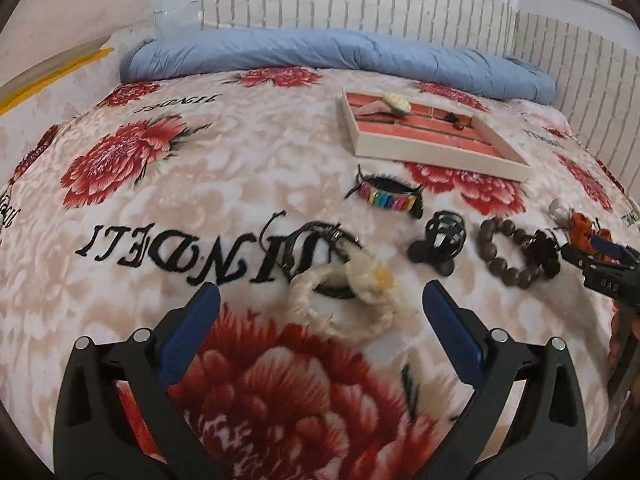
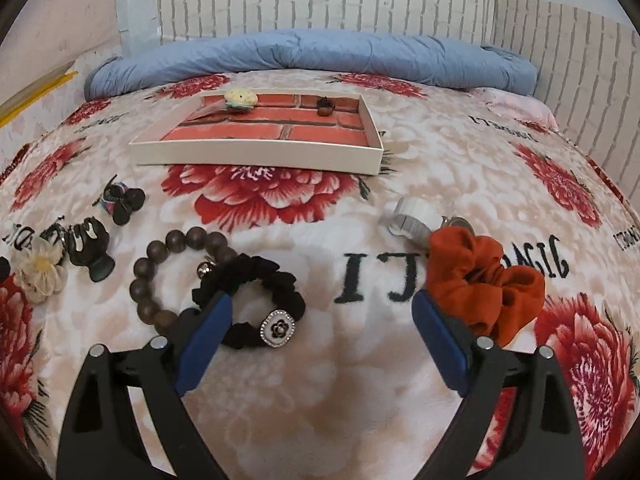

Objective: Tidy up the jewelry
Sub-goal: 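Withdraw both tools from the tray toward the remaining jewelry, then grasp the cream flower clip with the left tool while the right tool grasps the black scrunchie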

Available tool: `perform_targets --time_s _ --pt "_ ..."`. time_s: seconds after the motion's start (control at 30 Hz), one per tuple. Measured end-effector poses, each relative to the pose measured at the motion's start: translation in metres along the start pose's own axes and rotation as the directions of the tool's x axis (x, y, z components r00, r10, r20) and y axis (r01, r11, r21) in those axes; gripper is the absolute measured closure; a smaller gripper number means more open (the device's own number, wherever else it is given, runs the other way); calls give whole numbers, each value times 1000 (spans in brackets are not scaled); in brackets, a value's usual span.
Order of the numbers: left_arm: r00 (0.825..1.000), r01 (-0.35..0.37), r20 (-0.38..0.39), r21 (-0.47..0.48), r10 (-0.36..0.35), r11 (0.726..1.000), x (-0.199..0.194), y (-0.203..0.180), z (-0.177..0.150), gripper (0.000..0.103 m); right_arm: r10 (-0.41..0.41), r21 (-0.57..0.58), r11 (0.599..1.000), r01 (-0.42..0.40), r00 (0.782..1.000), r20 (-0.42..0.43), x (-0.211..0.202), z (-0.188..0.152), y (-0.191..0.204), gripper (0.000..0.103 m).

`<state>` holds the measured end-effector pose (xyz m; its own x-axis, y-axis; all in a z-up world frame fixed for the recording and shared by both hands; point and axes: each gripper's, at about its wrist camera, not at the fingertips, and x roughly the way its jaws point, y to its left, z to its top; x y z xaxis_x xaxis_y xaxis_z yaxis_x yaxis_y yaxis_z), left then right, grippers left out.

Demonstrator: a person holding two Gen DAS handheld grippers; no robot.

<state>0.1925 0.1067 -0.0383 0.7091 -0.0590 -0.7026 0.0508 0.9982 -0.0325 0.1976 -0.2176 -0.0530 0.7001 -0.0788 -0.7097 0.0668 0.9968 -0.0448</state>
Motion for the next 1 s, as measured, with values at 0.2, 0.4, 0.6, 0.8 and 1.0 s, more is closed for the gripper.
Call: perform_targets --time_s 0.2,0.4,0.6,0.8,1.0 --pt "1000 -26 -13 -5 26 1000 6 10 -6 6 14 44 999 -13 1000 -11 5 0 -8 14" --pt "999 -4 -38 -25 3 1000 14 16 -8 19 16 55 998 -15 1000 -27 11 0 -9 14" --pt "996 23 -85 0 -23 1000 25 9 -12 36 1 34 999 0 999 -46 19 2 -3 14" --pt "992 57 -112 -40 -62 998 33 17 -14 44 -3 33 999 6 997 -80 30 5 -1 14" --pt "989 63 -127 -59 -70 996 38 19 -13 59 17 26 1000 -14 993 -119 40 1 2 22"
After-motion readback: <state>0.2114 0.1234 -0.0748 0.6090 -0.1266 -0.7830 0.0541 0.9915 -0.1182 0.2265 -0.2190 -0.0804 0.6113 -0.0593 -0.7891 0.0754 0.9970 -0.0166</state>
